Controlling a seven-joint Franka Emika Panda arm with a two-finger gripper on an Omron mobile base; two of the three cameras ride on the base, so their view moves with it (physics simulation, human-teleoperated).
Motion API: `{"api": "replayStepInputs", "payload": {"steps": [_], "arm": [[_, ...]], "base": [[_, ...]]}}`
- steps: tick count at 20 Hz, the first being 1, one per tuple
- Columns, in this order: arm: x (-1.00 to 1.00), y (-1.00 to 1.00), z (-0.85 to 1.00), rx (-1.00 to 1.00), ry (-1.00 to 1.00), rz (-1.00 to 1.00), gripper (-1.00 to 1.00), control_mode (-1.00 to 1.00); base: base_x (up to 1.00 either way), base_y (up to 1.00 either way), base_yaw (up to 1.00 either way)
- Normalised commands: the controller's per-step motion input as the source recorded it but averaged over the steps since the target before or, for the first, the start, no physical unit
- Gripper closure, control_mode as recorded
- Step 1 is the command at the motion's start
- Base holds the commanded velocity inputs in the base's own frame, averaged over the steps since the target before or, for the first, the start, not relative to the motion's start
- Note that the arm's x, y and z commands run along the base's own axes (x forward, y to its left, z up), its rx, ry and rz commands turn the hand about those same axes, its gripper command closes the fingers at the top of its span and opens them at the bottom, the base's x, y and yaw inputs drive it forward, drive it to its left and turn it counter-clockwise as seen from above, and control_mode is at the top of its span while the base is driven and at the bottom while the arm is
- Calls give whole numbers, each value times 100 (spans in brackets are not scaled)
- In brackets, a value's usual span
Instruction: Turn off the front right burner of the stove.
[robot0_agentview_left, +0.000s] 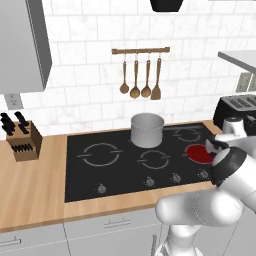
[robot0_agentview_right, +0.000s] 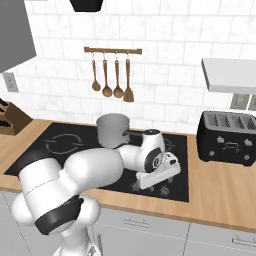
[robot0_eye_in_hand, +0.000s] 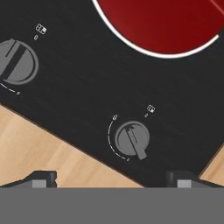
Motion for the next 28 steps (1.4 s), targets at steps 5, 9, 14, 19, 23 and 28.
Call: {"api": "replayStepInputs", "payload": {"steps": [5,9,14,19,23,28], "arm": [[0,0,-13,0,2,0,-100,-100],[0,-4,-23,0,0,2,-100,-100],[1,-17,-24,0,0,7,-100,-100],[1,-4,-7,1,0,6,-100,-100],[23,0,0,2,0,3,-100,-100],[14,-11,-4,0,0,5,-100,-100]], "base": [[0,0,0],[0,0,0],[0,0,0],[0,0,0],[0,0,0],[0,0,0]]}}
